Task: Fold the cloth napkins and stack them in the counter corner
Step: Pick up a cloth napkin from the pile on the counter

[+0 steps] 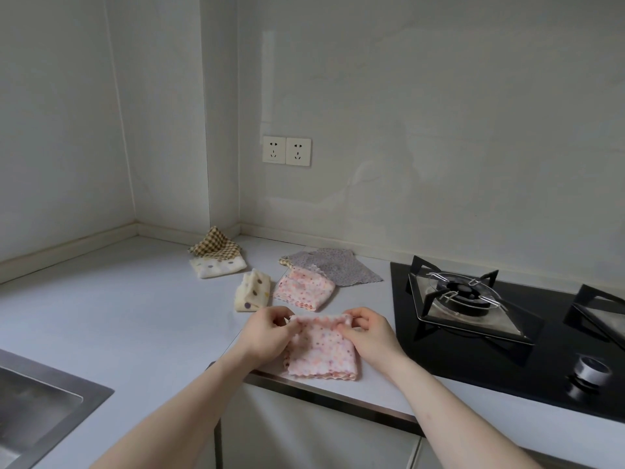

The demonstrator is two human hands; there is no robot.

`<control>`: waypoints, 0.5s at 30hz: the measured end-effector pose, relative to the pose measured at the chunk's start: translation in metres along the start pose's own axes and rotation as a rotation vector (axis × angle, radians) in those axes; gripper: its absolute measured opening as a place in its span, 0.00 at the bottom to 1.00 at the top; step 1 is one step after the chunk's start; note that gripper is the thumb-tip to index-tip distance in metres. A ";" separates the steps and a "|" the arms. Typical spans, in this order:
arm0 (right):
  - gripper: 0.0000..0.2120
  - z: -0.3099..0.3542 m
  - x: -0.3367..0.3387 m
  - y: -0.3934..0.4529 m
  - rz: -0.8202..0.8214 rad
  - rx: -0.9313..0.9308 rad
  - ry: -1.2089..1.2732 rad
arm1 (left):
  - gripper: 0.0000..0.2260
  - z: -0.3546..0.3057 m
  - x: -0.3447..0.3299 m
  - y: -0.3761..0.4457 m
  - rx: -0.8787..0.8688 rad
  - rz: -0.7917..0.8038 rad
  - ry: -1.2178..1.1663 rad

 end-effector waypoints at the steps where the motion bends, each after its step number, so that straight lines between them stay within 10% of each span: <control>1: 0.10 0.001 0.001 -0.001 -0.020 0.014 0.016 | 0.08 0.000 0.001 0.000 -0.002 -0.004 -0.007; 15: 0.12 0.003 0.008 -0.008 -0.120 0.105 0.189 | 0.05 -0.014 0.007 -0.010 -0.061 -0.043 -0.164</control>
Point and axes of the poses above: each hand's wrist, its own y-axis towards the middle knuckle, its own x-axis out of the back of the hand, z = x × y, the point moved 7 cm from there along y, towards the middle knuckle, and after that the axes turned 2 degrees about y, right-handed, at the moved point
